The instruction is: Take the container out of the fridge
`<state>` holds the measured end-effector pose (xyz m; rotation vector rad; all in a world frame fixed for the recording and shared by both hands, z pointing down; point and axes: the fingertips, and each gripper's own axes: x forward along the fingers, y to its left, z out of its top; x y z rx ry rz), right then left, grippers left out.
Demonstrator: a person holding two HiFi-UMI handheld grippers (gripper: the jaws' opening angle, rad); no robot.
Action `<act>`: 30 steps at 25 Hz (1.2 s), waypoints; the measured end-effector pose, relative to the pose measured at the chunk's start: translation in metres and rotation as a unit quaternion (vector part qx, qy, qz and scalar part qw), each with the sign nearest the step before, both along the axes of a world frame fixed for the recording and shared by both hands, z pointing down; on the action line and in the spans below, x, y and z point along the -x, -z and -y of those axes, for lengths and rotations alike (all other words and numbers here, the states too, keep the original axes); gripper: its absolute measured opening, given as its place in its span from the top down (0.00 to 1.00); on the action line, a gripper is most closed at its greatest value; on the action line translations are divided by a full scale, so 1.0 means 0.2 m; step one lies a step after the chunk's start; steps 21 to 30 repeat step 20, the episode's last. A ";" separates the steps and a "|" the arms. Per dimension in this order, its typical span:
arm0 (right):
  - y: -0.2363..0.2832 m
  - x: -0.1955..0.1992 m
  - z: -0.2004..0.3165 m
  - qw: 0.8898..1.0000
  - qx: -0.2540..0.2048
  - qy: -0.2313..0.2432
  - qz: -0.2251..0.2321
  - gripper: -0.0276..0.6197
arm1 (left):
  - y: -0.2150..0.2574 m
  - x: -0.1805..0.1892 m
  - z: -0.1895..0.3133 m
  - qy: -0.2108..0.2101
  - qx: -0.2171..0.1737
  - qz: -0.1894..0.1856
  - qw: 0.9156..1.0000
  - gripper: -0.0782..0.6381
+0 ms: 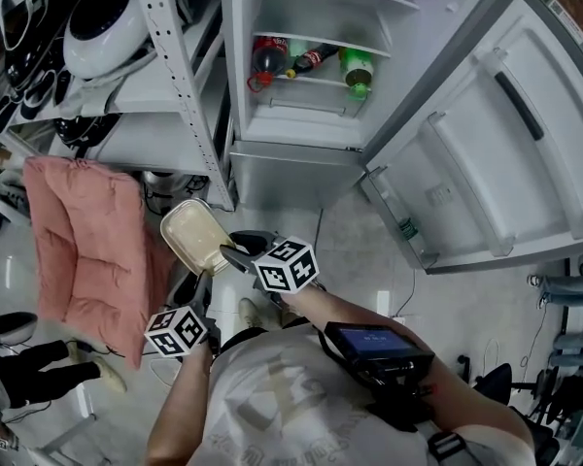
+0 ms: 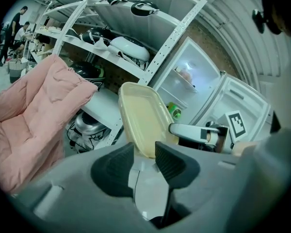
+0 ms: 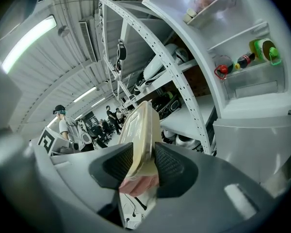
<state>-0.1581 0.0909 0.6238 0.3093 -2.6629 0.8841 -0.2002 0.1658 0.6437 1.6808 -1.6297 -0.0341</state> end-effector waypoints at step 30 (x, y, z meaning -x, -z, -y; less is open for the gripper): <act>-0.01 0.00 0.03 1.000 0.012 -0.022 -0.004 0.73 | 0.01 0.04 0.04 -0.024 0.000 -0.001 1.000 0.70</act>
